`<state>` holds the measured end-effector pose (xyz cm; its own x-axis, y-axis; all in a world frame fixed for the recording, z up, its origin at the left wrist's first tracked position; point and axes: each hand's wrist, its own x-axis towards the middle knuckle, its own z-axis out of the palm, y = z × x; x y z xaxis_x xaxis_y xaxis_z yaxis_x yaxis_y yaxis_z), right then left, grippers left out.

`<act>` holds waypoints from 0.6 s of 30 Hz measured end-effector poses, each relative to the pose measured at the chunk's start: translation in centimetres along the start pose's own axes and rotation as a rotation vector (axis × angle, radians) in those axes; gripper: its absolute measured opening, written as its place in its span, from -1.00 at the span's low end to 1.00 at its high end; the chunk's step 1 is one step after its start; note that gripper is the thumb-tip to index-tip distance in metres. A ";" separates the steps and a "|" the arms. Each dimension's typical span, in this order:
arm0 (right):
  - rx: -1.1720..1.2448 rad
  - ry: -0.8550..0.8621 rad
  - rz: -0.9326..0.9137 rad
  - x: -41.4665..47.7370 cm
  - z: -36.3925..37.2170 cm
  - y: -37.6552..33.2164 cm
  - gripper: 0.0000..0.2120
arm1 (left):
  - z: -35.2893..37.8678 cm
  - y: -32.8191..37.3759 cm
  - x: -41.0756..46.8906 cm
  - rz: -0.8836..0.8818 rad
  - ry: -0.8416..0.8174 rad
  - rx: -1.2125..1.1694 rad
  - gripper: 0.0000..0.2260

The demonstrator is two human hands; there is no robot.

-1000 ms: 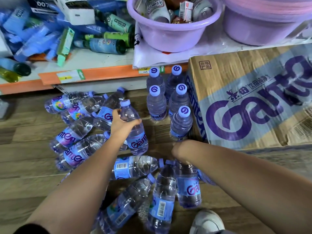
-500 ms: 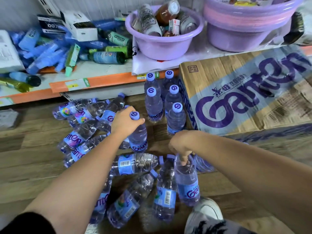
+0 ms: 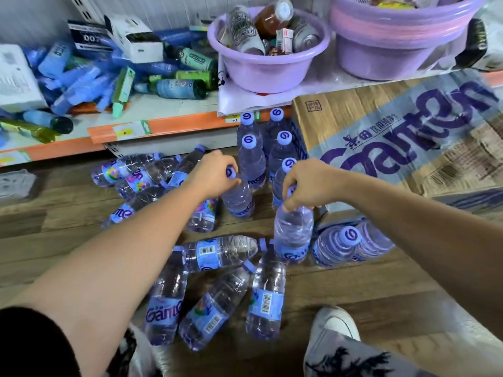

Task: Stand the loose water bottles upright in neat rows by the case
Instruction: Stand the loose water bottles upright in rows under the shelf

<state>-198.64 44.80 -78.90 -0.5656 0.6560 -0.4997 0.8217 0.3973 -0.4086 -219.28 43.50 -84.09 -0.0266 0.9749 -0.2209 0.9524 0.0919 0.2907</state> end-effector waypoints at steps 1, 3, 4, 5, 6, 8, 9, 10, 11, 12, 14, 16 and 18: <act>0.033 0.040 0.006 0.2 -0.3 -0.1 -0.78 | -0.2 0.4 0.4 0.003 0.005 -0.005 -0.77; 0.061 0.093 0.017 0.6 -0.5 -0.1 -0.78 | -0.4 1.2 1.0 0.010 0.018 -0.025 -0.78; 0.069 0.112 0.027 0.8 -0.5 -0.2 -0.77 | -0.3 1.5 1.3 0.011 0.023 -0.031 -0.77; 0.071 0.131 0.037 1.0 -0.4 -0.2 -0.76 | -0.1 1.7 1.5 0.009 0.021 -0.023 -0.76; 0.065 0.150 0.042 1.2 -0.2 -0.2 -0.74 | 0.3 1.8 1.7 0.007 0.010 -0.004 -0.76; 0.033 0.177 0.052 1.6 0.2 0.0 -0.71 | 1.1 2.1 1.8 0.011 -0.019 0.020 -0.76; 0.014 0.184 0.053 1.7 0.4 0.2 -0.73 | 1.4 2.2 1.9 0.007 -0.024 0.015 -0.77; -0.001 0.190 0.051 1.7 0.6 0.4 -0.75 | 1.6 2.4 2.0 0.003 -0.020 0.010 -0.77; -0.004 0.195 0.053 1.7 0.9 0.8 -0.77 | 1.8 2.5 2.1 0.003 -0.011 0.009 -0.78; 0.005 0.198 0.063 1.7 1.2 1.1 -0.79 | 1.8 2.7 2.1 0.008 -0.002 0.010 -0.78; 0.035 0.201 0.084 1.7 1.8 1.7 -0.80 | 1.8 2.9 2.3 0.036 -0.004 0.022 -0.78; 0.062 0.198 0.091 1.7 2.1 1.9 -0.78 | 1.6 3.1 2.6 0.058 0.007 0.021 -0.79; 0.026 0.188 0.084 1.9 2.6 1.8 -0.78 | 1.6 3.3 2.9 0.053 0.028 0.000 -0.79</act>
<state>-198.41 45.10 -82.54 -0.4701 0.7955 -0.3823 0.8621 0.3209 -0.3921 -215.73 46.27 -85.30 0.0154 0.9838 -0.1787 0.9527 0.0399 0.3013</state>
